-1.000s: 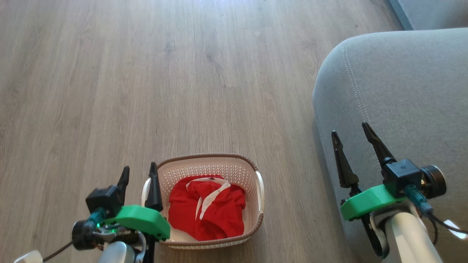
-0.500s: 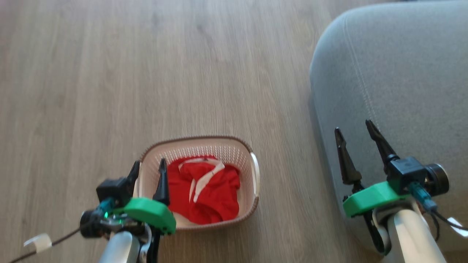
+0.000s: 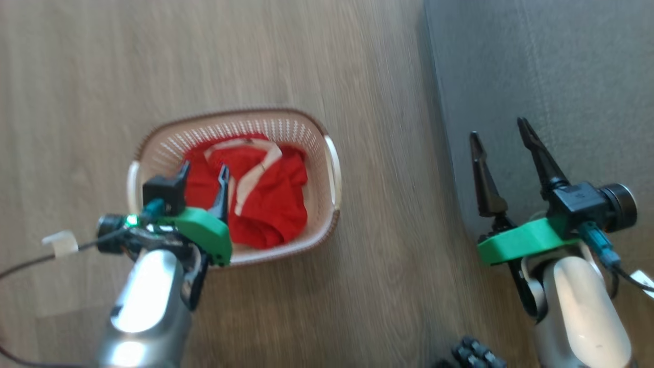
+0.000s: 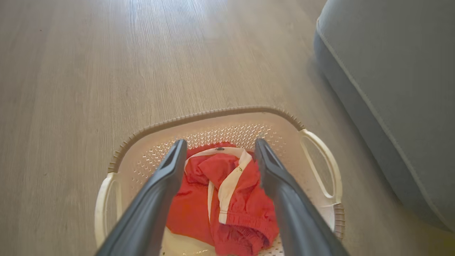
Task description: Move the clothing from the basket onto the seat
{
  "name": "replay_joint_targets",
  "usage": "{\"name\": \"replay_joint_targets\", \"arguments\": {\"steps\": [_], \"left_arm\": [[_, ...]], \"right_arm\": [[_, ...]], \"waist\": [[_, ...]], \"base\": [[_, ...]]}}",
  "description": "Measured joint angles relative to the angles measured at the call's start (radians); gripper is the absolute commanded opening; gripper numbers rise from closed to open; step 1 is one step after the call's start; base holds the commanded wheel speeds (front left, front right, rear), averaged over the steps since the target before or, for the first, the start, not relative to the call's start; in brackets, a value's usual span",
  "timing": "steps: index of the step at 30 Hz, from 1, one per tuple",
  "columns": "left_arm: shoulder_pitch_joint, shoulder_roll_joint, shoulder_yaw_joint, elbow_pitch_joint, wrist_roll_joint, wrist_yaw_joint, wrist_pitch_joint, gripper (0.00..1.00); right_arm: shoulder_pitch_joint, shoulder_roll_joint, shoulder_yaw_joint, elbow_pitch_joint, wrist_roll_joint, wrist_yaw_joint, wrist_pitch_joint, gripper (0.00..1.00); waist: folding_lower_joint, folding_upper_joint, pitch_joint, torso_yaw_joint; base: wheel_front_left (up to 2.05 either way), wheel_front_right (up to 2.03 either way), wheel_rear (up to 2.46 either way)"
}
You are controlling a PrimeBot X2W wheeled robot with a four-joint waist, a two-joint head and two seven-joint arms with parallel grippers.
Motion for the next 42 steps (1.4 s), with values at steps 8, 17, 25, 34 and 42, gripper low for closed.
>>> {"name": "replay_joint_targets", "arguments": {"steps": [8,17,25,34,42], "left_arm": [[-0.177,0.052,-0.008,0.219,0.091,-0.029,0.0,1.0],[-0.372,0.081,-0.097,0.485,0.173,-0.078,0.0,1.0],[-0.492,0.12,-0.125,0.594,0.194,-0.051,0.072,1.0],[-0.532,0.147,-0.133,0.615,0.2,-0.035,0.196,1.0],[-0.551,0.169,-0.159,0.621,0.2,-0.07,0.273,0.0]], "right_arm": [[-0.049,0.0,0.035,-0.027,0.034,0.0,0.0,1.0],[-0.079,0.0,0.072,-0.039,0.082,0.0,0.0,1.0],[-0.097,0.0,0.131,-0.053,0.133,0.0,0.0,1.0],[-0.095,0.0,0.142,-0.056,0.155,0.0,0.0,1.0],[-0.094,0.0,0.146,-0.069,0.171,0.0,0.0,1.0]], "waist": [[0.0,0.0,0.192,-0.06],[-0.0001,0.0,0.349,-0.135],[-0.0001,0.0,0.433,-0.212],[-0.0003,0.0,0.479,-0.261],[-0.0003,0.0,0.488,-0.268]], "base": [[0.0,0.0,0.0],[0.0,0.0,0.0],[0.0,0.0,0.0],[0.0,0.0,0.0],[0.0,0.0,0.0]]}}
